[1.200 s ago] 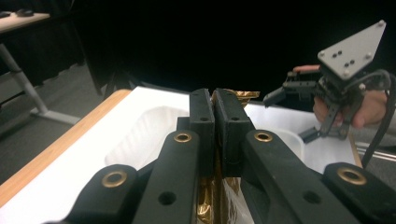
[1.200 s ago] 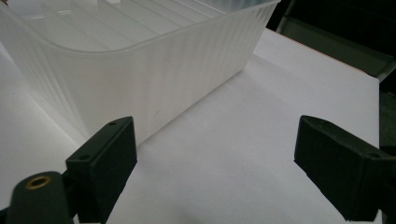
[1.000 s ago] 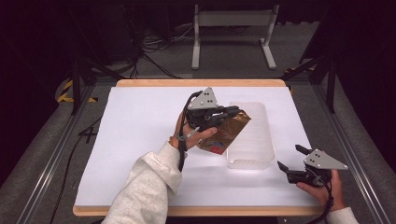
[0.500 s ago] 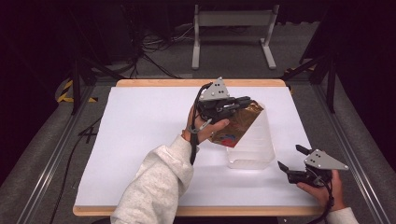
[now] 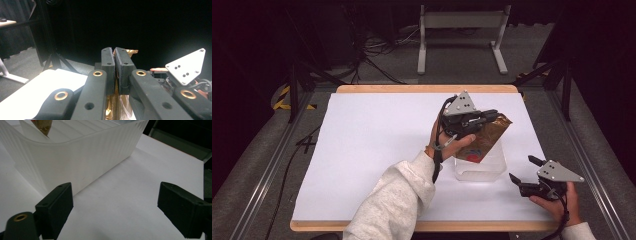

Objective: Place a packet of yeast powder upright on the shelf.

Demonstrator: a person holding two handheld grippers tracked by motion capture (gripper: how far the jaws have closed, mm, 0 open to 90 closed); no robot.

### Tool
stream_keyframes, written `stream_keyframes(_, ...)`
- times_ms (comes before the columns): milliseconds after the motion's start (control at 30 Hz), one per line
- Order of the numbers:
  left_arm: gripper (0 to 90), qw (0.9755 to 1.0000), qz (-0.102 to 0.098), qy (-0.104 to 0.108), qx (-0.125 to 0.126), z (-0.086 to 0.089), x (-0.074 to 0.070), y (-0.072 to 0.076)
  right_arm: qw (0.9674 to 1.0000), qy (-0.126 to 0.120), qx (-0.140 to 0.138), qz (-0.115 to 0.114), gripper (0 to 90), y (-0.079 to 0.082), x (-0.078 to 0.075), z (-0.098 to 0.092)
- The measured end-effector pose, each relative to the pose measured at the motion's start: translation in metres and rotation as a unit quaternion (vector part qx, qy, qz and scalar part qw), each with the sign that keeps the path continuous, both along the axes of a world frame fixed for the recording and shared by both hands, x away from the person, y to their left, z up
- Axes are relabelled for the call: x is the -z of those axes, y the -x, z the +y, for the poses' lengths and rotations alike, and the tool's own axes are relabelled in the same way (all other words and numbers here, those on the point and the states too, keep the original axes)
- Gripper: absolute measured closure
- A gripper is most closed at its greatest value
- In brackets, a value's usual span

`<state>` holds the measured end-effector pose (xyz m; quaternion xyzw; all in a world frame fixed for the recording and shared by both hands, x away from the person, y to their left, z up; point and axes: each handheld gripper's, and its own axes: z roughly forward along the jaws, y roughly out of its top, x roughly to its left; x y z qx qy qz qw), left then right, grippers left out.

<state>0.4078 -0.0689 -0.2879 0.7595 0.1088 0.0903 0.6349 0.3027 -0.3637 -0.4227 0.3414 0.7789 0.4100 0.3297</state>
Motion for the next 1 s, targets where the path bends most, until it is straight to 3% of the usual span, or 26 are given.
stream_keyframes(133,86.5,0.9998,0.011,0.014,-0.004,-0.008,0.008,0.002,1.0,0.002,-0.001,0.001,13.6,0.0,0.0,0.0)
stream_keyframes(367,86.4,0.9994,0.028,0.018,-0.009,-0.013,0.024,-0.001,1.0,0.002,-0.001,0.001,13.5,0.0,0.0,0.001)
stream_keyframes(600,86.3,0.999,0.037,0.024,0.004,-0.007,0.041,-0.003,1.0,0.003,-0.002,0.001,13.5,0.0,0.0,0.001)
stream_keyframes(1000,86.2,0.9988,0.048,0.008,0.005,0.012,0.061,-0.005,1.0,0.004,-0.002,0.002,13.5,0.0,0.0,0.002)
